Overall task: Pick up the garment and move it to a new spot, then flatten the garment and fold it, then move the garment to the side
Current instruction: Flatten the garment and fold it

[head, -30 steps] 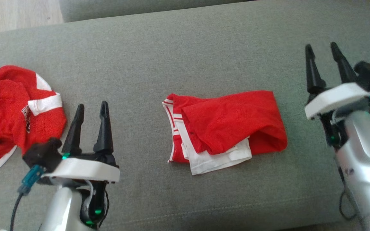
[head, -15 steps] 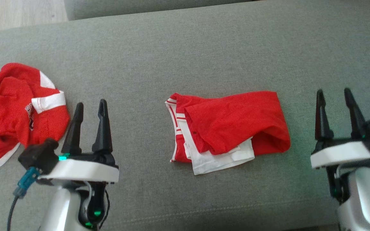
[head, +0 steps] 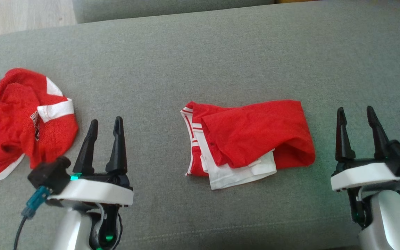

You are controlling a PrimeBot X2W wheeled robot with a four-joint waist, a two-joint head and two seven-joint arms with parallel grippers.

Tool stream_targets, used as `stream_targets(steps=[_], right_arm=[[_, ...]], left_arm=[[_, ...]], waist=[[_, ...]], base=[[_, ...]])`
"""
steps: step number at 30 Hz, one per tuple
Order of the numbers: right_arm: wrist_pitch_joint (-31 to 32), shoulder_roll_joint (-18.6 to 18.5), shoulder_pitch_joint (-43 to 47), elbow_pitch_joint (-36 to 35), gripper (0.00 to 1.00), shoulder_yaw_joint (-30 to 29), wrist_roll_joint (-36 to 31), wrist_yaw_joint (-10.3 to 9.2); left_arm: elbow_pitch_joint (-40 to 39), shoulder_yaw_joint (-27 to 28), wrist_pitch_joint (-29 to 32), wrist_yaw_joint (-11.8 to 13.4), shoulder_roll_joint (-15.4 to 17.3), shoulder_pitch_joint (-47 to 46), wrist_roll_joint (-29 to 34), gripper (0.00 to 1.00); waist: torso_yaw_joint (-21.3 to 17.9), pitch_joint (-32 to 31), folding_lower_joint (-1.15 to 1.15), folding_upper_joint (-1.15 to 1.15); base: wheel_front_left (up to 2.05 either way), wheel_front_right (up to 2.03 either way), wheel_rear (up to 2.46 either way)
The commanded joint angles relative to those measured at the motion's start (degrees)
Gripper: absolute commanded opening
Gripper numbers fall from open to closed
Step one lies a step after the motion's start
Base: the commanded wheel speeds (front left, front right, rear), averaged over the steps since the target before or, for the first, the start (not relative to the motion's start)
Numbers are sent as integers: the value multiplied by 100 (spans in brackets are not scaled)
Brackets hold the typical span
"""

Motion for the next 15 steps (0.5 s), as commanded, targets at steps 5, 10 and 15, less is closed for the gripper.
stream_targets(steps=[5, 10, 15], right_arm=[[-62, 4, -152, -214, 100, 224, -8, 39], [-62, 18, -259, -187, 0, 545, 89, 39], [-62, -34, -456, 182, 0, 942, 117, 39]], left_arm=[[-159, 141, -30, -29, 33, -143, 31, 100], [-134, 94, -30, -41, 33, -181, 38, 100], [-152, 63, -30, -46, 33, -257, 42, 100]], waist=[[34, 32, 0, 0], [96, 92, 0, 0], [182, 223, 0, 0]], base=[[0, 0, 0], [0, 0, 0], [0, 0, 0]])
